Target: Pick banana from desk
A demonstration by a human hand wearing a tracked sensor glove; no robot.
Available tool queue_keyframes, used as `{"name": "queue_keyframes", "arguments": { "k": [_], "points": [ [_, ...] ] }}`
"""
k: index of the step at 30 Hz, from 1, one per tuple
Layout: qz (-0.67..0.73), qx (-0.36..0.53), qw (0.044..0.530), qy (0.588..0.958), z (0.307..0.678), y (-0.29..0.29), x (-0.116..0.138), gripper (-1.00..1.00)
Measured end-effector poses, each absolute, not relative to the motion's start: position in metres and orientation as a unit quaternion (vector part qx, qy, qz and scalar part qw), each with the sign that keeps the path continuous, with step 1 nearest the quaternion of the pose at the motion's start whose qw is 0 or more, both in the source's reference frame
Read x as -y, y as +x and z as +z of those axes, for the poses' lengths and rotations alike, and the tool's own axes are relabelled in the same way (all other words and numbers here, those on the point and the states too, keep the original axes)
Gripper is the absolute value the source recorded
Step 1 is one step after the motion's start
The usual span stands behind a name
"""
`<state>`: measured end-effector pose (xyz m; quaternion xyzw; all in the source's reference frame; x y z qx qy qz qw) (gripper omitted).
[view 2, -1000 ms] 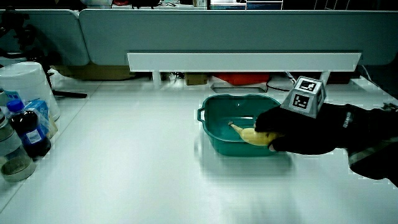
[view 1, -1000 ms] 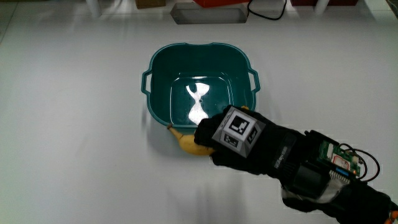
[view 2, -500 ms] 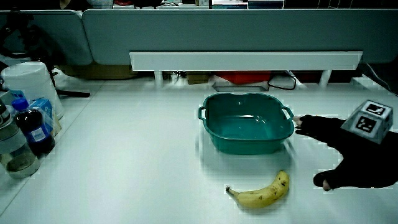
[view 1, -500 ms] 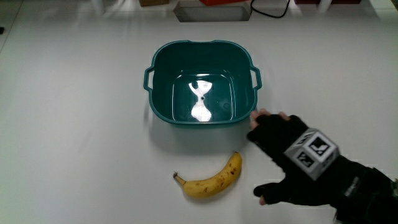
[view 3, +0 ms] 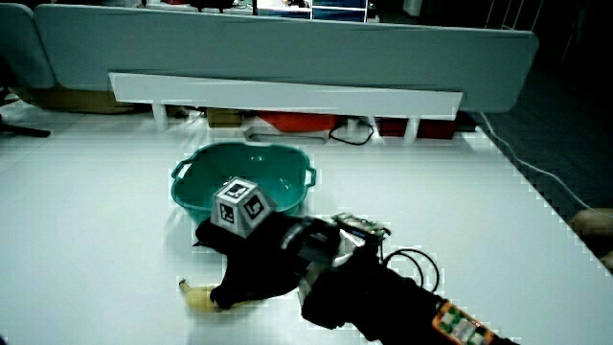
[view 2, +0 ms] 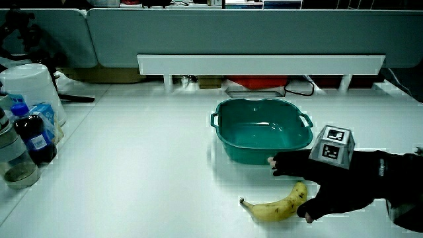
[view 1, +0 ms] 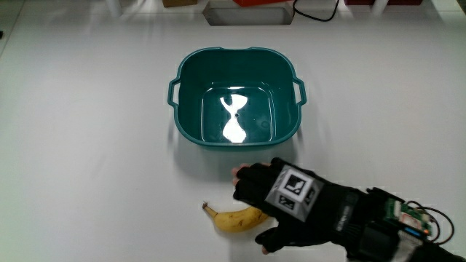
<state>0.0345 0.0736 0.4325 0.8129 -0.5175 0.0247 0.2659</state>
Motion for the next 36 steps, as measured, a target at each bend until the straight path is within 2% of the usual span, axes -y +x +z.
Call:
{"name": "queue_keyframes", "arguments": {
  "k": [4,18,28,36],
  "points": [
    [0.021,0.519,0.241,0.820,0.412,0.036,-0.065,1.00],
    [0.027,0.511,0.201,0.835,0.361,0.045,-0.037,1.00],
    [0.023,0.507,0.195,0.839,0.359,0.045,-0.030,1.00],
    [0.010,0.485,0.192,0.853,0.366,0.044,-0.006,1.00]
  ]
}}
